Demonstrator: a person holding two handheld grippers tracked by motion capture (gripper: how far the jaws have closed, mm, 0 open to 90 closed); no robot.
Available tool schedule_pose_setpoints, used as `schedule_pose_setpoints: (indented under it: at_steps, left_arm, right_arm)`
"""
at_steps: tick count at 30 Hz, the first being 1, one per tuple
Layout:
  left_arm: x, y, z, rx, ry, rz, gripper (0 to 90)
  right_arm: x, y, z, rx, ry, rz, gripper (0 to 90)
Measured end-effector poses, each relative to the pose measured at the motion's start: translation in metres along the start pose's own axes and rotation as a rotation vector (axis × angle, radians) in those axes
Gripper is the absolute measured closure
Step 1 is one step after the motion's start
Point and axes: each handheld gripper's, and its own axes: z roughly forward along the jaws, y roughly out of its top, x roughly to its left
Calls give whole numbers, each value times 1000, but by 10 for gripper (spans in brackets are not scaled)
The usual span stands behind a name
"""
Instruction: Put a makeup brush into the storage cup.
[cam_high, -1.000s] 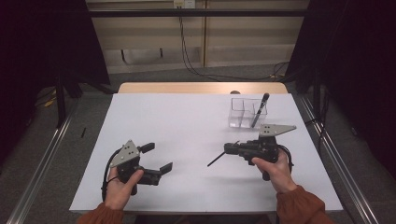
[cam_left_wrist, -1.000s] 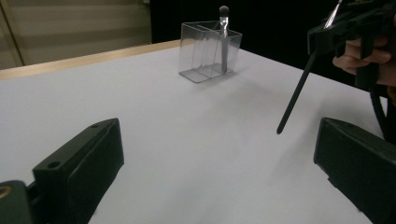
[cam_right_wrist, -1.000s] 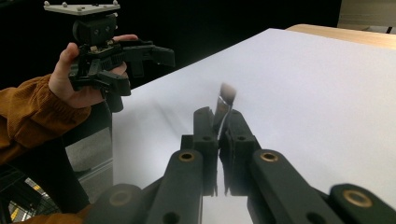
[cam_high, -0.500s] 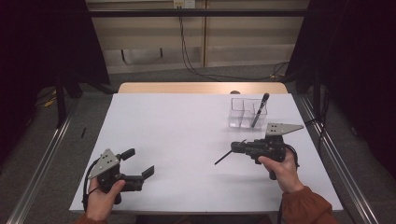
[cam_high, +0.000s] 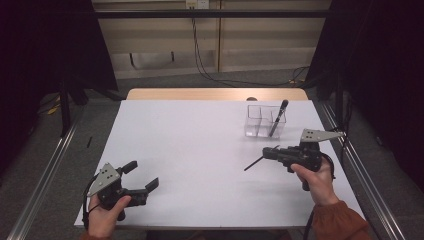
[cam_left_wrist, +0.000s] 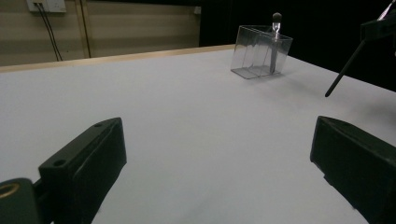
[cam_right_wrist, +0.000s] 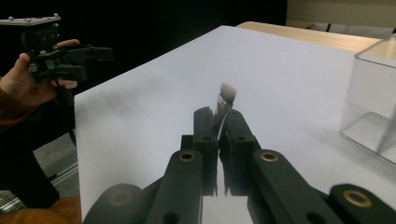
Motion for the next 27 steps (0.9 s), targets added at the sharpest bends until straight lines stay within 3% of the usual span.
schedule_pose_setpoints:
  at_steps: [8, 18, 27]
  left_arm:
    - [1, -1, -2, 2, 3, -12, 35]
    - [2, 0, -3, -6, 9, 8, 37]
    - [2, -1, -1, 7, -6, 6, 31]
  right_arm:
    - [-12, 4, -20, 19, -50, 10, 863]
    - [-23, 14, -40, 34, -122, 7, 864]
    - [-32, 35, -49, 13, -175, -31, 864]
